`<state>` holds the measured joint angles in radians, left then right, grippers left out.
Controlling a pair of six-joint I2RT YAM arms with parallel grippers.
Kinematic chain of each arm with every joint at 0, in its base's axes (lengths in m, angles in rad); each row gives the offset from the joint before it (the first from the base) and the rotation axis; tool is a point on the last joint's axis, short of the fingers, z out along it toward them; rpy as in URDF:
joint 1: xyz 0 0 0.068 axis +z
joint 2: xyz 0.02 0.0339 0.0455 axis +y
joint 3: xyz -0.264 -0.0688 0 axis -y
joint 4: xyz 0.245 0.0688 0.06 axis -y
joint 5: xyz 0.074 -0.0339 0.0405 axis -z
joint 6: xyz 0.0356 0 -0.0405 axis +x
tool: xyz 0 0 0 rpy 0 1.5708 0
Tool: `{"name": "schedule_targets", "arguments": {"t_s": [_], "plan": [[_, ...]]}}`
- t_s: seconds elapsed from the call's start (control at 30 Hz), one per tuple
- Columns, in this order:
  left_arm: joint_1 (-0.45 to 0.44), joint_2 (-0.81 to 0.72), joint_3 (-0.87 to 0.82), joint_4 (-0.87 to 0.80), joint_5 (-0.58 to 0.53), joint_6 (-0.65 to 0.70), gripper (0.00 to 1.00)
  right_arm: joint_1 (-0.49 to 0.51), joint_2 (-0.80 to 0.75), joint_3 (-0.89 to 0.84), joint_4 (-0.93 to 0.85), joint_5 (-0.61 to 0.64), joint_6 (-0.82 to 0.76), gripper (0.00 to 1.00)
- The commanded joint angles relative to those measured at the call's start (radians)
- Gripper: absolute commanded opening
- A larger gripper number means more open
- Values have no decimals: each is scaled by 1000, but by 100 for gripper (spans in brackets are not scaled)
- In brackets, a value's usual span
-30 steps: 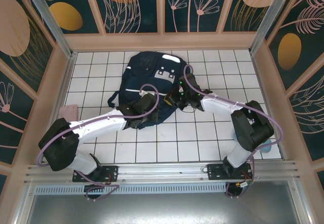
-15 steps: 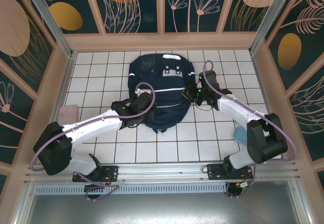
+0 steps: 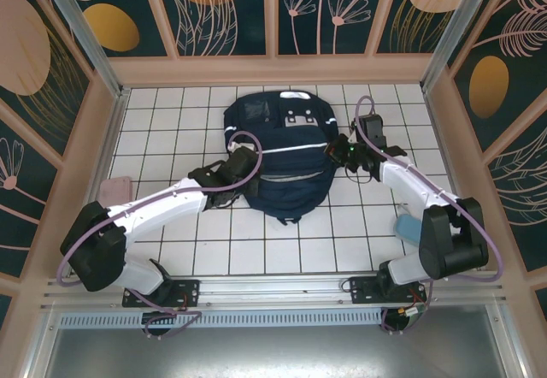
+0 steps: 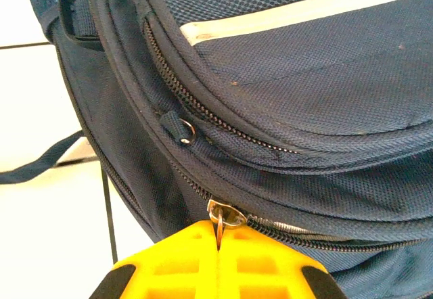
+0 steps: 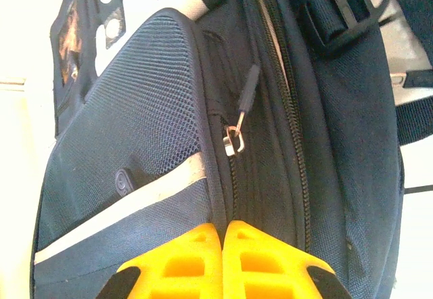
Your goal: Pack the student bag
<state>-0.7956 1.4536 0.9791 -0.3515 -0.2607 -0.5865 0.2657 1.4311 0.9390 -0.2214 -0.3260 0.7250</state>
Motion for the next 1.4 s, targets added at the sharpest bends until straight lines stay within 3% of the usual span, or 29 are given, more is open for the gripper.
{"name": "schedule_targets", "arguments": {"t_s": [0.0,0.1,0.2,0.33,0.43,0.53,0.63,0.83,1.0,1.37], "plan": [[55,16,51,36,-47,48,0,-48,-32,43,-31,100,-54,0],[84,34,59,69,-4,79,0,-60,-18,61,-31,92,-75,0],[90,42,69,115,51,130,0,-58,5,109,-59,7,-125,0],[90,31,69,160,113,189,0,-43,-27,124,-96,-32,-151,34],[91,24,68,177,137,219,0,-15,-56,129,-169,24,-111,46],[90,22,61,199,168,227,0,9,-78,99,-178,-7,51,47],[90,30,52,209,181,223,0,56,-125,-8,10,-137,275,47],[91,22,25,229,193,210,0,195,-113,-13,58,-24,530,49],[90,10,18,235,198,211,0,220,-66,-26,90,-15,645,55],[90,13,15,244,198,209,0,227,-3,-16,61,-8,766,51]]}}
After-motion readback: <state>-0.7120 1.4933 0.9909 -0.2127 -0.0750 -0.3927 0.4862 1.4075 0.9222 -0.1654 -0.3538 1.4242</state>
